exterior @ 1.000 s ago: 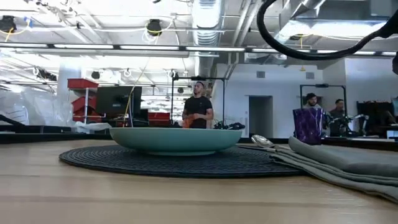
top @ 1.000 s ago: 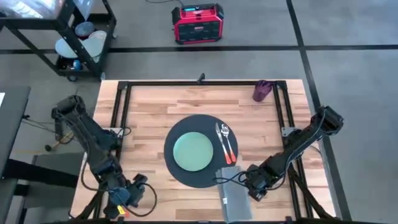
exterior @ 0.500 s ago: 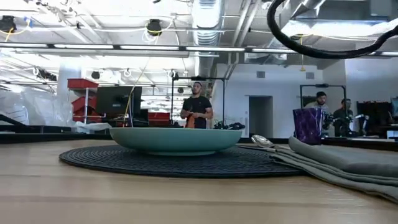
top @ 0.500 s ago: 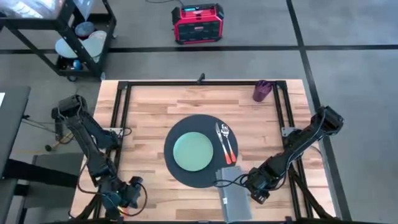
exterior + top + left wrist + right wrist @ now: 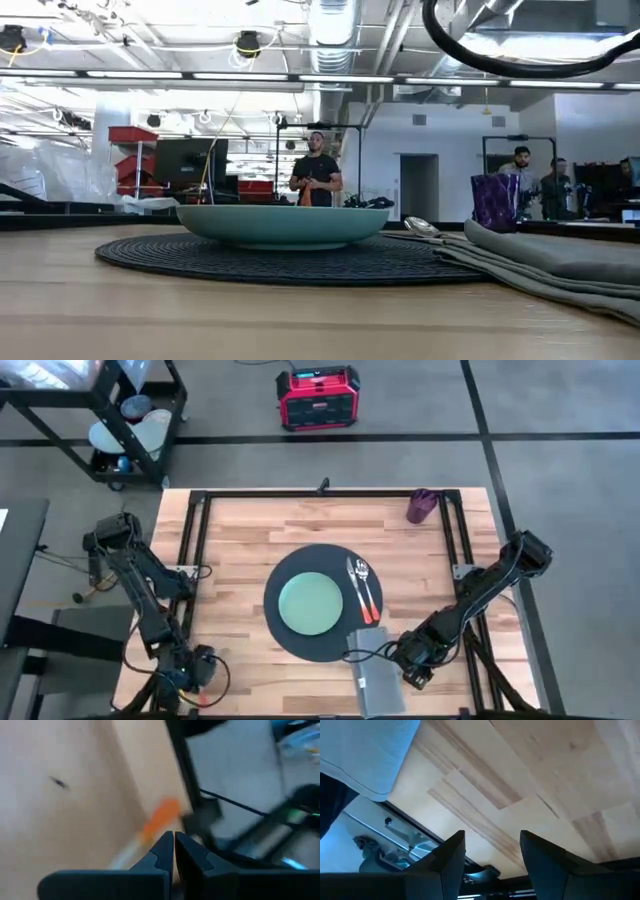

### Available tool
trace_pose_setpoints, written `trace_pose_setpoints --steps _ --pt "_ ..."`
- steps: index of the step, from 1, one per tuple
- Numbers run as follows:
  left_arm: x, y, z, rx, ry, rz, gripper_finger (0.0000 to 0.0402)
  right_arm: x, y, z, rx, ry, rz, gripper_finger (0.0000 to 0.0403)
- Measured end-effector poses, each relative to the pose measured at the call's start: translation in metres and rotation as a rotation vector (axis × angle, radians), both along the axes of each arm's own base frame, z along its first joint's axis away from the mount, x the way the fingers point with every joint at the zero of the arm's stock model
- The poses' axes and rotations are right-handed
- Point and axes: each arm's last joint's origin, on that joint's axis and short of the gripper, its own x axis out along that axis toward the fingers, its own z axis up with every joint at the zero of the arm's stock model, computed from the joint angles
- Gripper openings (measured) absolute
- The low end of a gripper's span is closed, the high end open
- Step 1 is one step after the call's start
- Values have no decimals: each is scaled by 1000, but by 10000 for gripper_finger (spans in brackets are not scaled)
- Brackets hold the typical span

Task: Set table place
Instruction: Put the orange fork on the gray table napkin

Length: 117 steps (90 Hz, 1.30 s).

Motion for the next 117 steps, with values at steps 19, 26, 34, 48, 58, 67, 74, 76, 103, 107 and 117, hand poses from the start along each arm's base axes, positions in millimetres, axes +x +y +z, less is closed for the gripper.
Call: trace_pose_setpoints --steps 19,26,34,48,58,67,74,76,103,107,117 --pt "-5 6 -5 79 71 74 0 1 1 0 13 -11 -7 175" --pt "-7 6 -9 110 95 83 0 1 2 1 15 -12 -6 175" --pt "-12 0 -14 103 126 43 0 1 3 1 27 -11 -4 175" --pt "-19 -17 -29 50 232 -17 0 -3 10 2 53 7 -14 175" --pt "-19 -19 -36 75 256 -17 0 -8 17 2 60 5 7 175" --pt "-11 -15 -36 110 214 -17 0 -11 19 2 58 7 22 175" --pt "0 -11 -38 138 144 -15 0 -12 20 2 56 7 34 175" --pt "4 -10 -38 144 123 -12 0 -12 20 2 56 7 34 175" --pt "34 -2 -54 137 132 -73 0 -11 18 1 34 -10 23 175" --pt "36 1 -53 145 123 -86 0 -10 18 1 30 -14 19 175" --pt "42 8 -52 168 86 -116 0 -9 17 1 28 -22 24 175"
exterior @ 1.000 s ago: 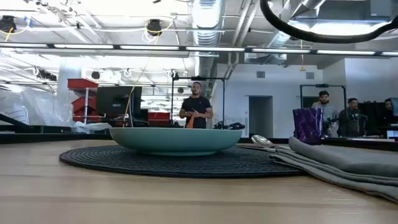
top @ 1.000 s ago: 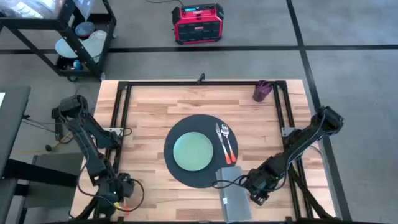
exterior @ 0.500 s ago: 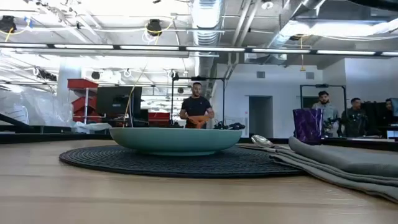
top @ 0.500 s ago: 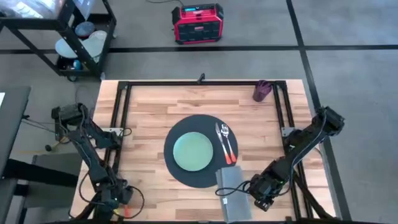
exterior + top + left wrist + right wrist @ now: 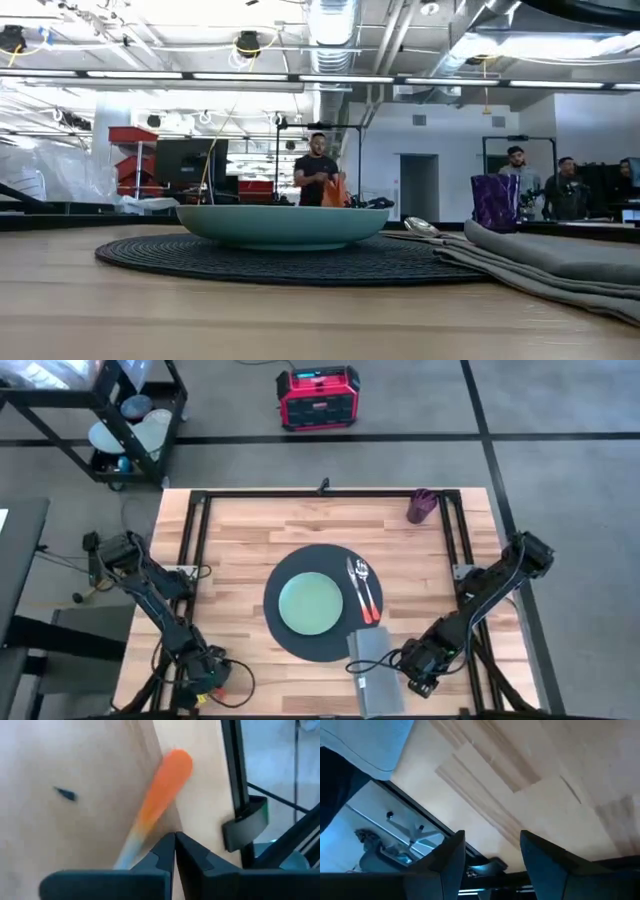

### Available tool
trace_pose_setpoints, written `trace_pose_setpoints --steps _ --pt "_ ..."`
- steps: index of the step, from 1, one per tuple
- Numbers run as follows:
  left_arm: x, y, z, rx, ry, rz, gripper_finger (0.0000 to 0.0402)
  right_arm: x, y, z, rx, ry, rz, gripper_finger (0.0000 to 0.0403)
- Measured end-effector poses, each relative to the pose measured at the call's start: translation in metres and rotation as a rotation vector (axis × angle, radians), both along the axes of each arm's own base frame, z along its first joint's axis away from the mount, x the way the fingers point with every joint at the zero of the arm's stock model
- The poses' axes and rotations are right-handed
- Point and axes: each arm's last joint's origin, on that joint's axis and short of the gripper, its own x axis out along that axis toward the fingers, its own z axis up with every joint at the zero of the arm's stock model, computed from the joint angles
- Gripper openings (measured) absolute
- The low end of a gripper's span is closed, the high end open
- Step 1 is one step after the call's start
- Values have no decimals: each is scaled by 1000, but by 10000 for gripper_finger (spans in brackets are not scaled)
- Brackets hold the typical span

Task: Set table place
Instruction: Put the orange fork on the gray table napkin

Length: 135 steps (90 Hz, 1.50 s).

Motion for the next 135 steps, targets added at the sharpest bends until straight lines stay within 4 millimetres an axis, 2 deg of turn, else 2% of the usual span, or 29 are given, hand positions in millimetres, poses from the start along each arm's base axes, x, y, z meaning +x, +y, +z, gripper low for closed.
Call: trace_pose_setpoints --steps 30,63,75,86,94,102,109,118,128,135 --pt "15 15 -1 11 -36 -97 0 2 -2 0 -3 -30 30 175" --pt "40 52 -3 59 -98 -296 0 4 -4 0 1 -59 64 175" --pt "48 64 -2 58 -63 -239 0 3 -3 0 1 -59 70 175" --pt "48 64 1 56 -20 -140 0 1 0 0 6 -68 85 175" --pt "50 62 12 66 -61 -124 0 0 2 0 8 -74 91 175" --pt "48 70 28 179 -91 -45 0 -1 4 0 12 -79 93 175" --pt "49 73 52 189 -154 72 0 0 5 0 13 -93 91 175" --pt "41 79 80 126 -215 200 0 0 4 0 -10 -116 86 175" --pt "31 87 91 119 -191 317 0 0 2 -2 -34 -134 77 175" --pt "24 90 88 158 -119 370 0 0 1 -5 -35 -141 74 175"
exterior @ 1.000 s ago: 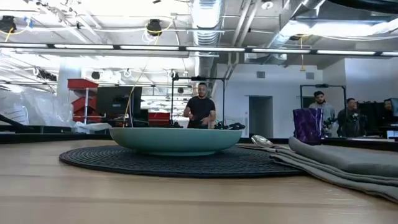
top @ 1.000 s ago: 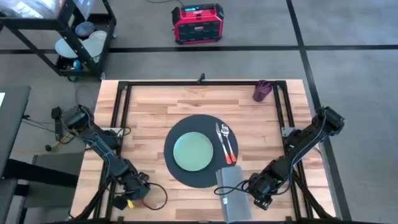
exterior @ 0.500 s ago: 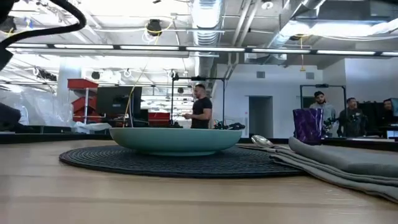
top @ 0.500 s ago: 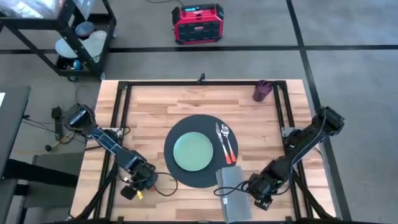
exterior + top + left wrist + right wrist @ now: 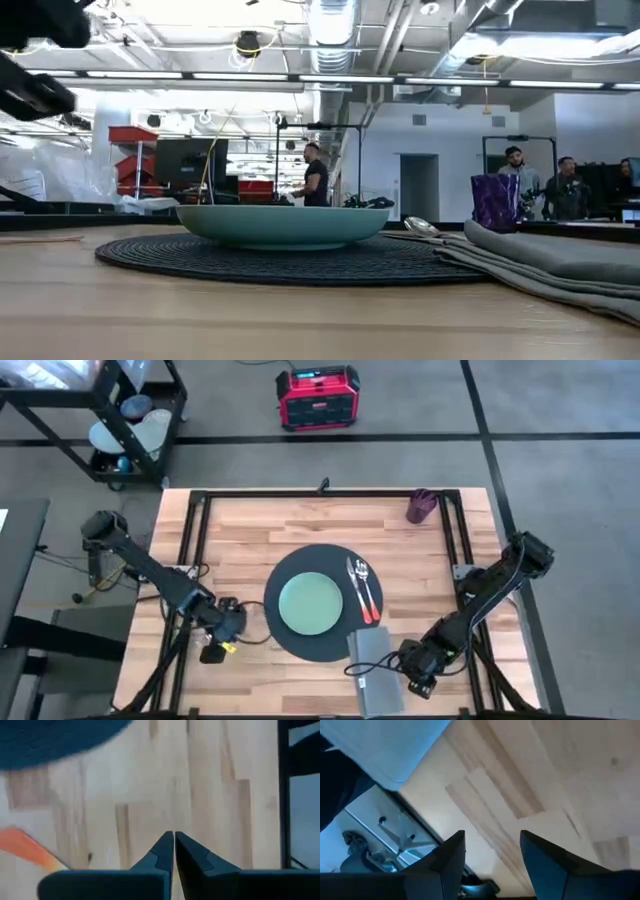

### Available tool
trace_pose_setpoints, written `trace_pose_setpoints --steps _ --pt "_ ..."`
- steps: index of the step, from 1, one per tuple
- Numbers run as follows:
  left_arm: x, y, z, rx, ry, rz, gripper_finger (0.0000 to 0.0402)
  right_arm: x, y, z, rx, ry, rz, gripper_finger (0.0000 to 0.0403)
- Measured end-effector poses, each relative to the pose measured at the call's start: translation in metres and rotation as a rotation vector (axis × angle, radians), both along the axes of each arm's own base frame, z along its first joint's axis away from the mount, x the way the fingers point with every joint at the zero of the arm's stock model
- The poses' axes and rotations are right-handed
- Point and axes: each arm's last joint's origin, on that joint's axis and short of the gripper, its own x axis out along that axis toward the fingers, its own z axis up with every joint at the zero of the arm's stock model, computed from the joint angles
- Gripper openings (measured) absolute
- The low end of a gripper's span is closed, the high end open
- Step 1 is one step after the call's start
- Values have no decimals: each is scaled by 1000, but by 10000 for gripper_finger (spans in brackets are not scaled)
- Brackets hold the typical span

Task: Set table place
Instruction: Put the orange fork on the gray table napkin

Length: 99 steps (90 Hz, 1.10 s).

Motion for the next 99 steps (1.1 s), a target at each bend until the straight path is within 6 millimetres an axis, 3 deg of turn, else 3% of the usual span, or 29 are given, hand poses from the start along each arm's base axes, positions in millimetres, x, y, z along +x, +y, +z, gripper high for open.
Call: trace_pose_setpoints --steps 20,46,66,85,99 --pt "-13 9 -36 -27 183 341 11 1 2 -8 55 -17 -72 175" --pt "-12 23 -24 -103 162 634 86 3 0 -8 21 -72 -69 192" --pt "-23 32 -30 28 211 686 117 2 -2 -9 -15 -72 -80 197" --pt "-21 31 -58 -113 159 744 119 -2 2 -9 -11 -54 -92 198" --pt "-29 35 -71 -120 199 801 118 -3 2 -9 -9 -53 -94 196"
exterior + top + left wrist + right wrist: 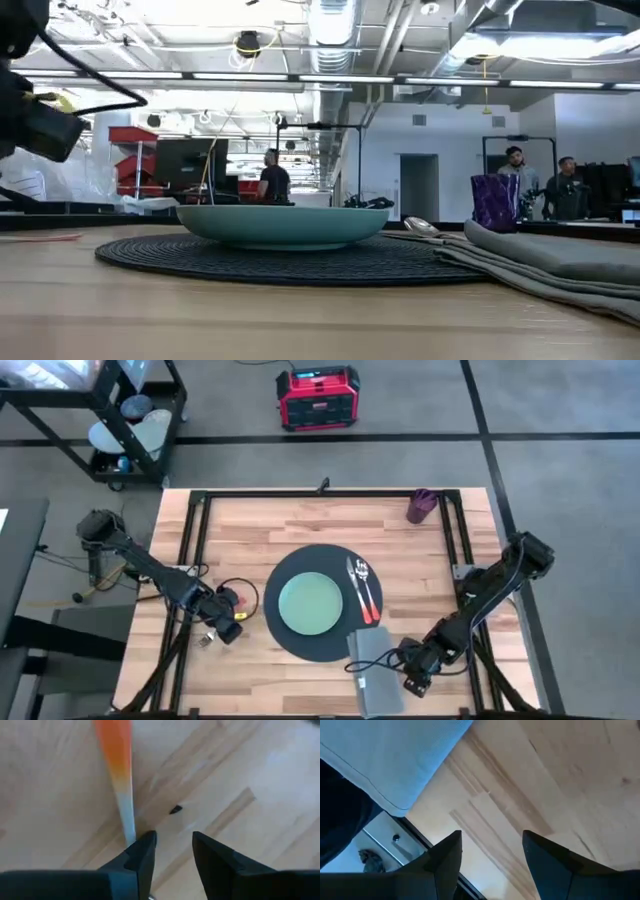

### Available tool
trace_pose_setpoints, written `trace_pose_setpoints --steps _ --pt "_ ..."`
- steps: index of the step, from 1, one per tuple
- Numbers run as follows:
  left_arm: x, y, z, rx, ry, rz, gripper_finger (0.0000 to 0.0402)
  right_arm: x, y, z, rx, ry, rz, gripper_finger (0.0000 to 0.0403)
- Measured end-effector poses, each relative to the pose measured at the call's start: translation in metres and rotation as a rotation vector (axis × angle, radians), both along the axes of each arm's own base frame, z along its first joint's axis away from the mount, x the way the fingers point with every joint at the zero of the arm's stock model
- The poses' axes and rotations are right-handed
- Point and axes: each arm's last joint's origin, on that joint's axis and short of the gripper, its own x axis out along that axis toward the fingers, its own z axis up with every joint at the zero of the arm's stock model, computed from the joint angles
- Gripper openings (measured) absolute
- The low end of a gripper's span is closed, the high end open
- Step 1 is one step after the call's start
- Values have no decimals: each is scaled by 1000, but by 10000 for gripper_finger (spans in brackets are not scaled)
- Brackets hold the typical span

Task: Set table place
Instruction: Put the orange fork on the gray table napkin

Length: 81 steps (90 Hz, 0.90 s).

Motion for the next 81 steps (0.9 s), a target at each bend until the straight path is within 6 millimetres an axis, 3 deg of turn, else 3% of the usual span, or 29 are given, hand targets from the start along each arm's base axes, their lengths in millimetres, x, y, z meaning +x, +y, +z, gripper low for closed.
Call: trace_pose_setpoints --steps 11,25,39,81 --pt "-3 2 -4 13 14 -14 95 -1 0 0 -2 19 -21 196" --pt "-2 1 -4 16 5 -38 12 -2 1 0 0 25 -22 196" --pt "-2 1 -3 13 10 -19 2 -2 1 0 1 28 -20 195" --pt "11 1 39 95 44 16 0 -6 1 -1 13 47 75 158"
